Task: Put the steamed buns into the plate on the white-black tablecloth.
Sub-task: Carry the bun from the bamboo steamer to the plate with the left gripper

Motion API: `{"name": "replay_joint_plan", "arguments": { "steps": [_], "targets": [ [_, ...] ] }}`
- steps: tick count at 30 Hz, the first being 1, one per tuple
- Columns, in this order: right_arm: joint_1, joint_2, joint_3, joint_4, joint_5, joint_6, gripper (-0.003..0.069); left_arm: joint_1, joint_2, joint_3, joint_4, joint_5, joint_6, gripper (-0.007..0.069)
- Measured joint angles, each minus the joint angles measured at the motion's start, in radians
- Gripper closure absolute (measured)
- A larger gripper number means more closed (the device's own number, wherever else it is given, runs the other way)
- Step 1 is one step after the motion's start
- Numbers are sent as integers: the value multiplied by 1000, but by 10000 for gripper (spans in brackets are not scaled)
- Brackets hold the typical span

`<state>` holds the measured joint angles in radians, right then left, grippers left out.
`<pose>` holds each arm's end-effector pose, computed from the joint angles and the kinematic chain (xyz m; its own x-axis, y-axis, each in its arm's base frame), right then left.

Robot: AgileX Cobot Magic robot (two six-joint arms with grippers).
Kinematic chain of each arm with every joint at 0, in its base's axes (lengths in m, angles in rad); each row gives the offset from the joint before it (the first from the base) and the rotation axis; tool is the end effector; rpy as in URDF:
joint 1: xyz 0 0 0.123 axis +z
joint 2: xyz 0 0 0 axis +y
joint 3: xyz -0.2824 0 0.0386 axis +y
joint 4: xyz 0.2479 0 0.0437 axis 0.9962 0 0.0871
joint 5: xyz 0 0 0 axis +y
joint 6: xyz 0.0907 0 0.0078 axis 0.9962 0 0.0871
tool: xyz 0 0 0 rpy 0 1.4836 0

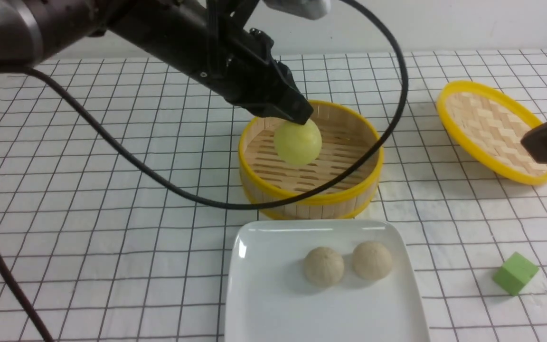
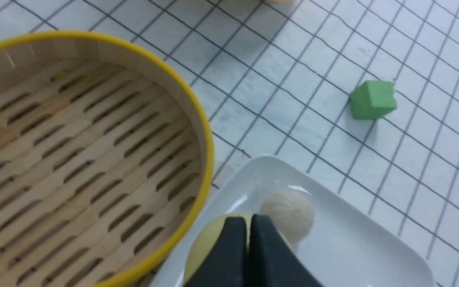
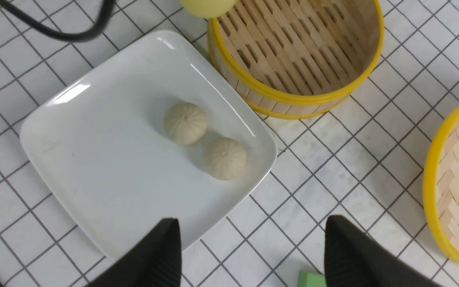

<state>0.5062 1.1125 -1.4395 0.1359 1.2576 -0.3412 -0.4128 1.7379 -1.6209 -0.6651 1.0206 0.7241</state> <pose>0.1609 0.1026 0.4470 -0.4589 -0.5885 -0.6656 -0.7233 0.6825 -0.1048 0.3307 -0.1971 0.3470 -0.4921 0.5207 -0.6977 0.8341 0.5115 -0.2065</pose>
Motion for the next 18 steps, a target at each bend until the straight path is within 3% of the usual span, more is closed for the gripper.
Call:
{"name": "replay_joint_plan", "arguments": {
  "steps": [10, 18],
  "targets": [
    [0, 0, 0, 0, 0, -23, 183, -21, -13, 97, 28, 69, -60, 615],
    [0, 0, 0, 4, 0, -24, 183, -114, -13, 343, 29, -128, 0, 615]
  ]
}}
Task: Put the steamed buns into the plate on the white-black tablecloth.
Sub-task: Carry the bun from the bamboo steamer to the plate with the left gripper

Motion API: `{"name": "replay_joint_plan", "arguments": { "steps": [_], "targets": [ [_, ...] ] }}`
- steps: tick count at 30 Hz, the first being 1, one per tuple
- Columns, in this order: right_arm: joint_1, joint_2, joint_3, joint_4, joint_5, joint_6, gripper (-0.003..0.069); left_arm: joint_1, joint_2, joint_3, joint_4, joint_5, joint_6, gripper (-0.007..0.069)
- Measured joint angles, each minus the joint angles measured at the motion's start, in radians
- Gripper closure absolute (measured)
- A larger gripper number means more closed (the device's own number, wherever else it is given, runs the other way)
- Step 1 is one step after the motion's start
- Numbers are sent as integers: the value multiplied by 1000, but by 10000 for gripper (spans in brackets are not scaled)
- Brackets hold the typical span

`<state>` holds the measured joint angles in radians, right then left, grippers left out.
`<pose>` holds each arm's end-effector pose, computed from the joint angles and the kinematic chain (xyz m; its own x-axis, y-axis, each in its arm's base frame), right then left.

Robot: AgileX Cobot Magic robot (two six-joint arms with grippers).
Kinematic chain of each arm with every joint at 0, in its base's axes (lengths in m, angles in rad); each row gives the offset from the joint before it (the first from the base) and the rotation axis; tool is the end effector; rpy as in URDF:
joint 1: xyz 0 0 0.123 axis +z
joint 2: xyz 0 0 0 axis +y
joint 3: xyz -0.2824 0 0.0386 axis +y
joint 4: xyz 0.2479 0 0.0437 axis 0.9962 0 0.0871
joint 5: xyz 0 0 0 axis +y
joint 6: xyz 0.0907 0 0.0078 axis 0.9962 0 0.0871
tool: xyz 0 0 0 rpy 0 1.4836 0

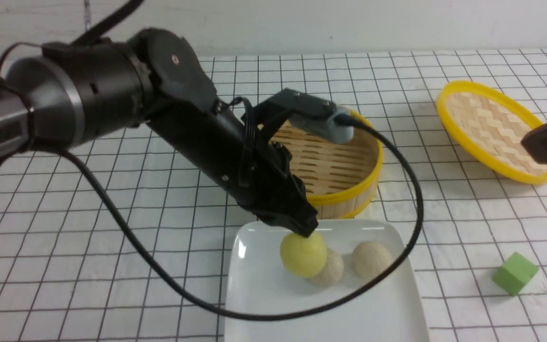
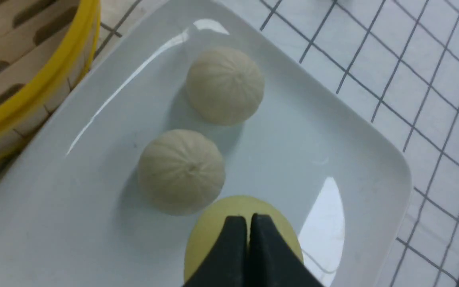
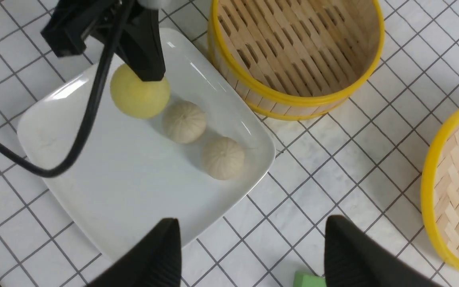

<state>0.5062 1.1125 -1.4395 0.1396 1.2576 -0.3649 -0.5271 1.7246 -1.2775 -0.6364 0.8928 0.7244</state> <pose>0.1608 0.1029 0.4470 -0.4418 -0.6032 -0.6640 -0.7352 0.6676 -0.1173 0.2874 -0.2161 0.2549 -0.5790 0.6307 -0.5168 0.8110 0.5107 -0.2854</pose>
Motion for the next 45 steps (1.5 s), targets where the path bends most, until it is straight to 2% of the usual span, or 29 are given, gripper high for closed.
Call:
{"name": "replay_joint_plan", "arguments": {
  "steps": [8, 15, 28, 37, 42, 45],
  "targets": [
    [0, 0, 0, 34, 0, -4, 183, 1, 0, 155, -2, -162, 52, 615],
    [0, 0, 0, 46, 0, -4, 183, 1, 8, 205, -5, -236, 80, 615],
    [0, 0, 0, 65, 0, -12, 183, 1, 62, 212, -26, -330, 92, 613],
    [0, 0, 0, 94, -1, -31, 183, 1, 62, 212, -29, -287, 97, 610],
    [0, 0, 0, 112, -1, -48, 183, 1, 62, 212, -29, -270, 126, 548],
    [0, 0, 0, 118, -1, -52, 183, 1, 62, 212, -39, -273, 133, 460]
  ]
}}
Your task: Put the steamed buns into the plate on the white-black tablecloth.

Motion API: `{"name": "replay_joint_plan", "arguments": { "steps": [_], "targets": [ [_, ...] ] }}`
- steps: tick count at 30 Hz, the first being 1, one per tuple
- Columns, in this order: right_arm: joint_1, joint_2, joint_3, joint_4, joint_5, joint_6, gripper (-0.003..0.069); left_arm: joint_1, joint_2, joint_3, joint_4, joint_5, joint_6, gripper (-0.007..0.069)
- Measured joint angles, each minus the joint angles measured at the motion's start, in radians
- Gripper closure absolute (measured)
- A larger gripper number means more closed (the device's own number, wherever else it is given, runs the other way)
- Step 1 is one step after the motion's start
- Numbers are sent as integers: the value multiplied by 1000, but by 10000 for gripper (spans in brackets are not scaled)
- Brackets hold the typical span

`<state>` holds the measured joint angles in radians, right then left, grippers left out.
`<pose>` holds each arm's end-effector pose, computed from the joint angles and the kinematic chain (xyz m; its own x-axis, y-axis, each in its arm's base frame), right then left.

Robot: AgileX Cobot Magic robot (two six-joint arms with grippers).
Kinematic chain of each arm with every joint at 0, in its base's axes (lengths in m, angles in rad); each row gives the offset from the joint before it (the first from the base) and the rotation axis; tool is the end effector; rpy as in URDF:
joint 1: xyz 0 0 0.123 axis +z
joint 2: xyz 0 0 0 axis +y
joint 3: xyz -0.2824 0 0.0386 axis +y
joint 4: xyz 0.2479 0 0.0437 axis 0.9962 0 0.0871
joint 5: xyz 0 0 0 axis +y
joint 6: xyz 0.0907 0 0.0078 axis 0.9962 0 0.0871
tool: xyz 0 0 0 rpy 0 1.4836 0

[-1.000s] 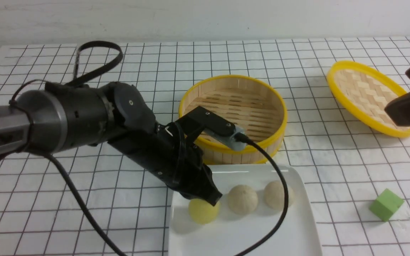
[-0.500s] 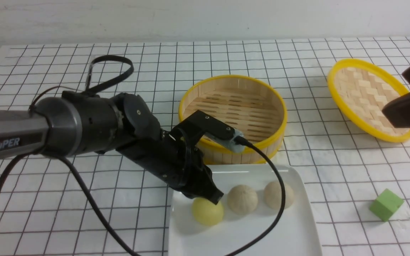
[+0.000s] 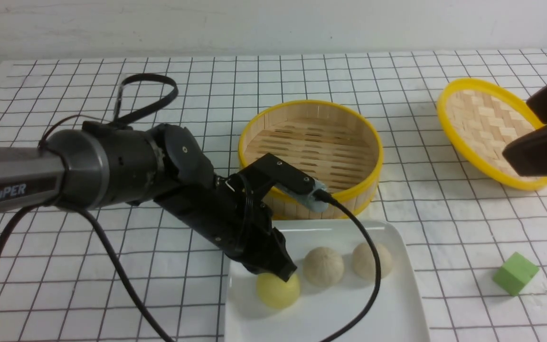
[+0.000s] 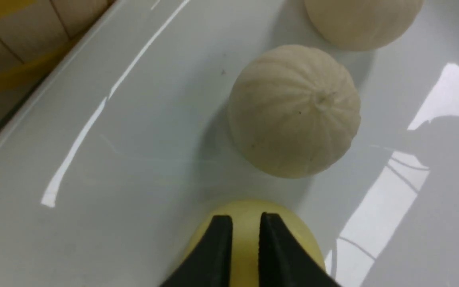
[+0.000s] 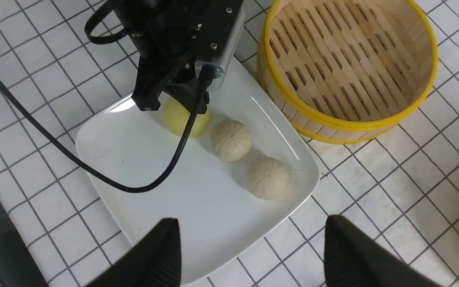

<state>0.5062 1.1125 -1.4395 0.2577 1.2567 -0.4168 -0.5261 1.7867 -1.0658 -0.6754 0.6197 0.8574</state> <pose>0.1553 0.1113 0.4489 -0.4089 -0.5920 -0.6945 -0.7919 0.6084 -0.0523 0.2847 -0.2036 0.1826 -0.5907 0.6403 -0.4909 0.7923 0.5756 -0.2026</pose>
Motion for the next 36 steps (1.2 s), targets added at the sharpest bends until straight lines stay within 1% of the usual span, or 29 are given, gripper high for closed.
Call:
{"name": "replay_joint_plan", "arguments": {
  "steps": [1, 4, 7, 9, 12, 16, 19, 22, 25, 27, 30, 31, 32, 33, 34, 35, 36],
  "targets": [
    [0, 0, 0, 1, 0, 0, 183, 0, 0, 0, -1, -1, 1, 453],
    [0, 0, 0, 4, 0, -1, 183, 0, 0, -3, -26, -17, 1, 312],
    [0, 0, 0, 7, 0, -1, 183, 0, 0, -24, -36, -20, 1, 219],
    [0, 0, 0, 7, 0, -1, 183, 0, -2, -50, -43, -20, 2, 176],
    [0, 0, 0, 7, 0, -1, 183, 0, -20, -93, -44, -20, 2, 152],
    [0, 0, 0, 6, 0, -1, 183, 0, -70, -140, -46, -19, 2, 144],
    [0, 0, 0, -9, 0, -2, 183, 0, -162, -174, -26, -10, 2, 143],
    [0, 0, 0, -25, -5, -2, 183, 0, -250, -183, 20, -5, -3, 143],
    [0, -10, 1, -44, -57, -2, 183, 0, -357, -183, 116, -3, -46, 143],
    [0, -28, 1, -56, -107, -1, 183, 0, -439, -183, 207, -5, -108, 143],
    [0, -67, 1, -100, -171, 21, 183, 0, -570, -183, 377, -9, -248, 143],
    [0, -74, 1, -103, -178, 24, 183, 0, -587, -183, 400, -9, -258, 143],
    [0, -98, 1, -133, -201, 45, 183, 0, -641, -183, 483, -8, -330, 143],
    [0, -117, 1, -155, -211, 62, 183, 0, -671, -183, 532, -7, -387, 143],
    [0, -121, 1, -160, -213, 62, 183, 0, -686, -183, 544, -6, -398, 143],
    [0, -150, 1, -195, -222, 89, 183, 0, -737, -183, 640, 4, -490, 143],
    [0, -177, 1, -216, -228, 112, 183, 0, -781, -183, 711, 17, -554, 143]
  ]
}}
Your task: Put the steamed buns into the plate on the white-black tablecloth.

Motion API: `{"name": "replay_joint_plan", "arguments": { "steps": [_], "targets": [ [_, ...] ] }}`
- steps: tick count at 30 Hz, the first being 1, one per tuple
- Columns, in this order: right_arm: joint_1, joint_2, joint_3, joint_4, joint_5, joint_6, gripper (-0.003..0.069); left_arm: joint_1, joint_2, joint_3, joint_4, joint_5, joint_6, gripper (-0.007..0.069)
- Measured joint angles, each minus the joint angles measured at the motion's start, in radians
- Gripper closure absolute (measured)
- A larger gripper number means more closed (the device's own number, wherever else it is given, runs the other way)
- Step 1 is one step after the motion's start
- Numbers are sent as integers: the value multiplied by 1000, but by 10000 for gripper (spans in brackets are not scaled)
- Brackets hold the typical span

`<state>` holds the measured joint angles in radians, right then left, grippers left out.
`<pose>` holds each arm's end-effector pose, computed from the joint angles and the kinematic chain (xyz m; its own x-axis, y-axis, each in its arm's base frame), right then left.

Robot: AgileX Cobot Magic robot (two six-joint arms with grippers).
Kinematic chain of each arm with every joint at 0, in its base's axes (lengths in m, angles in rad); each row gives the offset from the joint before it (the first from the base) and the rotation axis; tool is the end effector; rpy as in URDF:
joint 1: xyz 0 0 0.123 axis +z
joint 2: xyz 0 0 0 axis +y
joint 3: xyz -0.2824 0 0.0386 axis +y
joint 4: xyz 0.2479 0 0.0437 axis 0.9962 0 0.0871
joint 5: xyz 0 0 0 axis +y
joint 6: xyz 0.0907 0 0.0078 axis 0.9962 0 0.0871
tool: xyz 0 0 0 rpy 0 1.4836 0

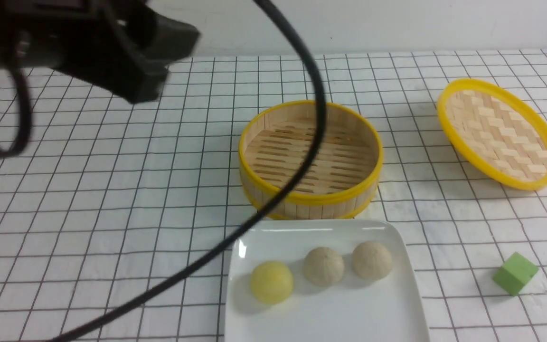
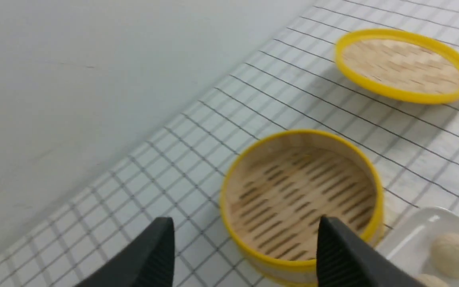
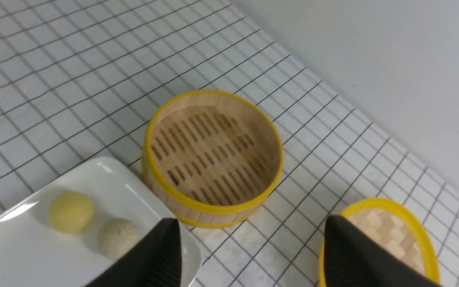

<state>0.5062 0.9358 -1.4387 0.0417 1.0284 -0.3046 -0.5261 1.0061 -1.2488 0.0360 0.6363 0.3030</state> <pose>0.1227 0.0717 0.4923 -0.2129 -0.4372 -0.8738 -0.5960 0.7668 -0.2384 0.1725 -0.0979 0.4567 -0.0885 0.4282 -0.8994 0.5429 0.7777 0.3168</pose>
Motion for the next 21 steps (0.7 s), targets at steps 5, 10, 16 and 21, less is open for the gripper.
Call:
{"name": "replay_joint_plan", "arguments": {
  "steps": [5, 10, 16, 21],
  "targets": [
    [0, -127, 0, -66, 2, 91, 183, 0, -151, 0, 243, 113, -214, 143],
    [0, -250, -2, -54, 15, 145, 183, 0, -260, 0, 326, 241, -366, 143],
    [0, -402, 19, 92, 43, 92, 183, 0, -415, -6, 258, 342, -426, 143],
    [0, -545, 173, 247, 18, -45, 183, 0, -537, -8, 53, 365, -326, 144]
  ]
}}
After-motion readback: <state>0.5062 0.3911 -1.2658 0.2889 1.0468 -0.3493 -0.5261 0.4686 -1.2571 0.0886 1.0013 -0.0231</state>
